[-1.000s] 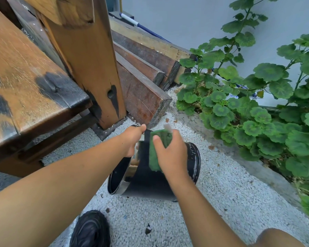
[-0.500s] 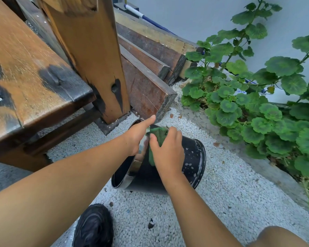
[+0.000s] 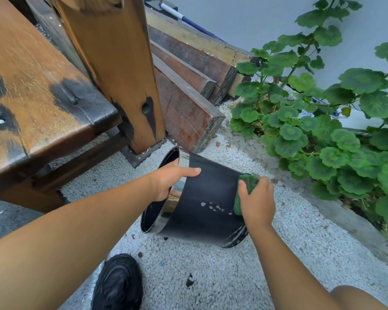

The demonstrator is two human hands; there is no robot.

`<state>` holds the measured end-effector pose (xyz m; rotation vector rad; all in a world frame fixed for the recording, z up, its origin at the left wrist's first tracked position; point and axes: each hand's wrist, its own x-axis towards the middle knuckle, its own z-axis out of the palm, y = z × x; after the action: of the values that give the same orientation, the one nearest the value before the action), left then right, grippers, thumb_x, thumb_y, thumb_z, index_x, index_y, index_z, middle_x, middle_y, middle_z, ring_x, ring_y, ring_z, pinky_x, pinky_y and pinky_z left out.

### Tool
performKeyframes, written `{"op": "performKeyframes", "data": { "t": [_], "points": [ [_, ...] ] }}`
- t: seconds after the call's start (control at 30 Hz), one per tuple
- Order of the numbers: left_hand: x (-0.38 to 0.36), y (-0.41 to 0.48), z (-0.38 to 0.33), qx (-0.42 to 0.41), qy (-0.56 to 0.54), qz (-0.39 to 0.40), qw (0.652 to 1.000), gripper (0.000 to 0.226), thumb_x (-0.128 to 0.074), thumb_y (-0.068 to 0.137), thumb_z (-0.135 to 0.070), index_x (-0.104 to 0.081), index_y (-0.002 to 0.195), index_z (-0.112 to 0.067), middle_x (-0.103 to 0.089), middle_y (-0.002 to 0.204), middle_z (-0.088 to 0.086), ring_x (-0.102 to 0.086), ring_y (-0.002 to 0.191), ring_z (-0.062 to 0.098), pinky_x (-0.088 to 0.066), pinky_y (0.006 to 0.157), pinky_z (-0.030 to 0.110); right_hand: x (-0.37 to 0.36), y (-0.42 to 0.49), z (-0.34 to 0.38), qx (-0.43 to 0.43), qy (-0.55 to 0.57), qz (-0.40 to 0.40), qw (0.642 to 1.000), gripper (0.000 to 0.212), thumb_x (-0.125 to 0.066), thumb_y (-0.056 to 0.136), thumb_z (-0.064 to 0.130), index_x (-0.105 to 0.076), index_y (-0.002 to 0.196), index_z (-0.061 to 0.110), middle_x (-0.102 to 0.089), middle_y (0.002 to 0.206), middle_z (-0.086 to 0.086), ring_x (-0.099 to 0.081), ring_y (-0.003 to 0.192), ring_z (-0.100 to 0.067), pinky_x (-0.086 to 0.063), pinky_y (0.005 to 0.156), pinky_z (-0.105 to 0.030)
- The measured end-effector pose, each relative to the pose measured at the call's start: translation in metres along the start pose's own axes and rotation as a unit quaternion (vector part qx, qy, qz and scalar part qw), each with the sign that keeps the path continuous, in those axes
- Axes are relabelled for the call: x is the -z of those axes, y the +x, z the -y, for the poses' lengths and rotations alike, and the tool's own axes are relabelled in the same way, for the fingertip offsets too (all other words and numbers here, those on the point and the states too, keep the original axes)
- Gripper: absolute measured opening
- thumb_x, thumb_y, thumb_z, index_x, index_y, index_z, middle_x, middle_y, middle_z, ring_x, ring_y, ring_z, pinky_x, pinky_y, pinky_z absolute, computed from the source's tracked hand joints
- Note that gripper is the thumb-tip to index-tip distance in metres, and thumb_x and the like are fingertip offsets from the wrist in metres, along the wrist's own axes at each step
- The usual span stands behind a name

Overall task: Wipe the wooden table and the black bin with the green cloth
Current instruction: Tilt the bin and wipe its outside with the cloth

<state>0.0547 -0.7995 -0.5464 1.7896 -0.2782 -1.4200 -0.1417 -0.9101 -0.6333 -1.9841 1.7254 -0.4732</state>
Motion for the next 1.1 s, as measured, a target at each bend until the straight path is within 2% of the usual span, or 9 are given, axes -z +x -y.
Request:
{"op": "performKeyframes", "data": {
  "t": [0.07, 0.17, 0.33, 0.57, 0.7, 0.8, 0.93, 1.0, 1.1],
  "points": [
    [0.001, 0.002, 0.003, 0.019, 0.006, 0.015, 1.0, 0.062, -0.069, 0.091, -0.029, -0.039, 0.144, -0.025, -0.031, 0.157, -0.006, -0.023, 0.146, 0.016, -0.018, 0.116, 0.037, 0.0, 0.002, -0.003, -0.004, 0.002, 0.0, 1.0, 0.044, -0.054, 0.096, 0.051, -0.047, 0.114, 0.011, -0.053, 0.11, -0.009, -0.054, 0.079, -0.027, -0.045, 0.062, -0.038],
    [-0.001, -0.005, 0.0, 0.025, -0.004, -0.004, 1.0, 0.039, -0.063, 0.095, -0.032, -0.045, 0.13, -0.029, -0.042, 0.143, -0.011, -0.046, 0.126, 0.013, -0.044, 0.097, 0.025, 0.002, 0.003, -0.004, 0.019, -0.026, 0.007, 0.999, 0.042, -0.053, 0.097, 0.05, -0.046, 0.111, 0.011, -0.052, 0.108, -0.008, -0.056, 0.078, -0.028, -0.05, 0.063, -0.04],
    [-0.001, 0.004, -0.002, 0.002, 0.005, -0.036, 0.999, 0.082, -0.062, 0.093, -0.044, -0.018, 0.157, -0.02, -0.017, 0.164, -0.001, -0.013, 0.151, 0.025, -0.011, 0.118, 0.051, 0.013, 0.003, 0.006, 0.029, 0.046, -0.006, 0.999, 0.03, -0.052, 0.1, 0.042, -0.048, 0.107, 0.012, -0.054, 0.108, -0.006, -0.053, 0.083, -0.023, -0.041, 0.065, -0.034],
    [-0.006, 0.01, -0.01, -0.005, 0.016, -0.046, 0.999, 0.065, -0.056, 0.097, -0.046, -0.033, 0.152, -0.018, -0.023, 0.162, 0.002, -0.019, 0.149, 0.028, -0.021, 0.113, 0.05, 0.015, -0.058, 0.061, 0.096, 0.19, 0.012, 0.977, 0.021, -0.057, 0.098, 0.038, -0.05, 0.111, 0.024, -0.053, 0.107, 0.007, -0.049, 0.083, -0.001, -0.04, 0.068, -0.018],
    [-0.012, 0.01, -0.012, -0.011, 0.012, -0.05, 0.999, 0.062, -0.054, 0.098, -0.046, -0.037, 0.148, -0.014, -0.03, 0.159, 0.003, -0.028, 0.145, 0.027, -0.029, 0.102, 0.041, -0.002, -0.083, 0.085, 0.118, 0.21, 0.031, 0.97, 0.024, -0.055, 0.098, 0.04, -0.049, 0.109, 0.02, -0.051, 0.104, 0.006, -0.05, 0.079, -0.004, -0.042, 0.066, -0.03],
    [-0.012, 0.011, -0.012, -0.008, 0.001, -0.043, 0.999, 0.057, -0.053, 0.099, -0.044, -0.042, 0.141, -0.007, -0.053, 0.137, 0.003, -0.057, 0.109, 0.021, -0.043, 0.082, 0.03, -0.01, -0.092, 0.096, 0.128, 0.209, 0.019, 0.969, 0.028, -0.053, 0.098, 0.042, -0.048, 0.113, 0.02, -0.048, 0.106, 0.006, -0.053, 0.086, -0.013, -0.048, 0.07, -0.038],
    [-0.013, 0.011, -0.014, -0.012, 0.005, -0.042, 0.999, 0.057, -0.051, 0.101, -0.041, -0.036, 0.146, -0.009, -0.055, 0.122, 0.0, -0.049, 0.073, 0.006, -0.039, 0.058, 0.022, -0.022, -0.096, 0.105, 0.135, 0.162, 0.01, 0.977, 0.036, -0.048, 0.096, 0.048, -0.045, 0.118, 0.019, -0.044, 0.109, 0.004, -0.057, 0.086, -0.019, -0.052, 0.064, -0.04],
    [-0.011, 0.011, -0.015, -0.013, 0.0, -0.049, 0.999, 0.064, -0.051, 0.1, -0.043, -0.03, 0.15, -0.009, -0.044, 0.147, 0.006, -0.057, 0.098, 0.012, -0.043, 0.076, 0.022, -0.026, -0.093, 0.104, 0.141, 0.135, 0.002, 0.981, 0.041, -0.049, 0.093, 0.051, -0.043, 0.119, 0.019, -0.044, 0.11, 0.003, -0.058, 0.085, -0.02, -0.051, 0.06, -0.038],
    [-0.005, 0.017, -0.011, -0.012, 0.015, -0.065, 0.998, 0.073, -0.051, 0.099, -0.047, -0.022, 0.154, -0.009, -0.023, 0.162, 0.007, -0.028, 0.146, 0.026, -0.028, 0.111, 0.041, -0.03, -0.084, 0.097, 0.15, 0.104, 0.001, 0.983, 0.043, -0.054, 0.093, 0.052, -0.043, 0.119, 0.02, -0.044, 0.11, 0.003, -0.058, 0.085, -0.02, -0.051, 0.06, -0.038]
  ]
}}
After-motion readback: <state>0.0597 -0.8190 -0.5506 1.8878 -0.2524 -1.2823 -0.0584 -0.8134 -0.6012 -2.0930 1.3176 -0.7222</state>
